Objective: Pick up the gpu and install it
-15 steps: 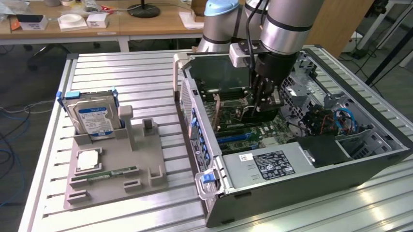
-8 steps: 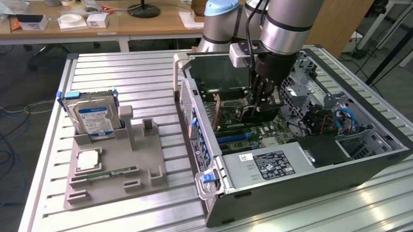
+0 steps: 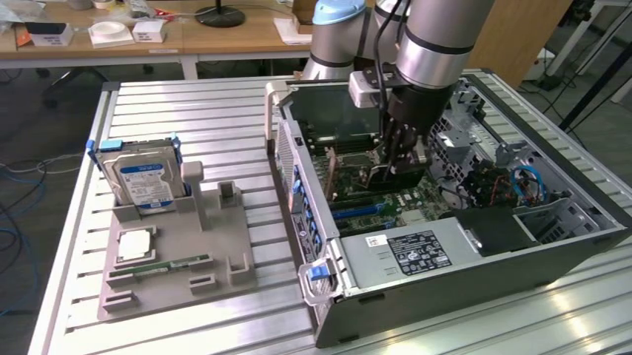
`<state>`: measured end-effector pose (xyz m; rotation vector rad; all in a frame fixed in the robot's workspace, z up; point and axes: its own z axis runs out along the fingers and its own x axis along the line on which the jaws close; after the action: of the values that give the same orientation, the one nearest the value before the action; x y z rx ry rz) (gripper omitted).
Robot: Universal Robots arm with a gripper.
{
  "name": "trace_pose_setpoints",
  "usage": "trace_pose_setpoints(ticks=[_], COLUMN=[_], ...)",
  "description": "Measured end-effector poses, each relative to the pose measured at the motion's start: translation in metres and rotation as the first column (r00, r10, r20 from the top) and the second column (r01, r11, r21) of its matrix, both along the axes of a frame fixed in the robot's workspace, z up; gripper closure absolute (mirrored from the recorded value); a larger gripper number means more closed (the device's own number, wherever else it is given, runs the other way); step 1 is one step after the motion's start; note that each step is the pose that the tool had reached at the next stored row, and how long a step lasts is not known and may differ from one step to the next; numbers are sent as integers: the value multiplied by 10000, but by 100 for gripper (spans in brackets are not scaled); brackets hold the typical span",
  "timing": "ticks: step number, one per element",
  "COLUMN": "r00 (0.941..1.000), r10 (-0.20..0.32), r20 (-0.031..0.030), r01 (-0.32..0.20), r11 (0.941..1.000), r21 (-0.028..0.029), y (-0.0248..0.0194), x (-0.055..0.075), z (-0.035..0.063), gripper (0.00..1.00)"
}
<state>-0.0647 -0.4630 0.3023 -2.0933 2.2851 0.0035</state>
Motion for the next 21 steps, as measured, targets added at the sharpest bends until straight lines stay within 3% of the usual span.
trace_pose_setpoints(ticks=[21], r00=[10000], r10=[0], r20=[1], r01=[0], r11=[10000], r21=[-3], y=[1], x=[-4], z=[-65], gripper=[74])
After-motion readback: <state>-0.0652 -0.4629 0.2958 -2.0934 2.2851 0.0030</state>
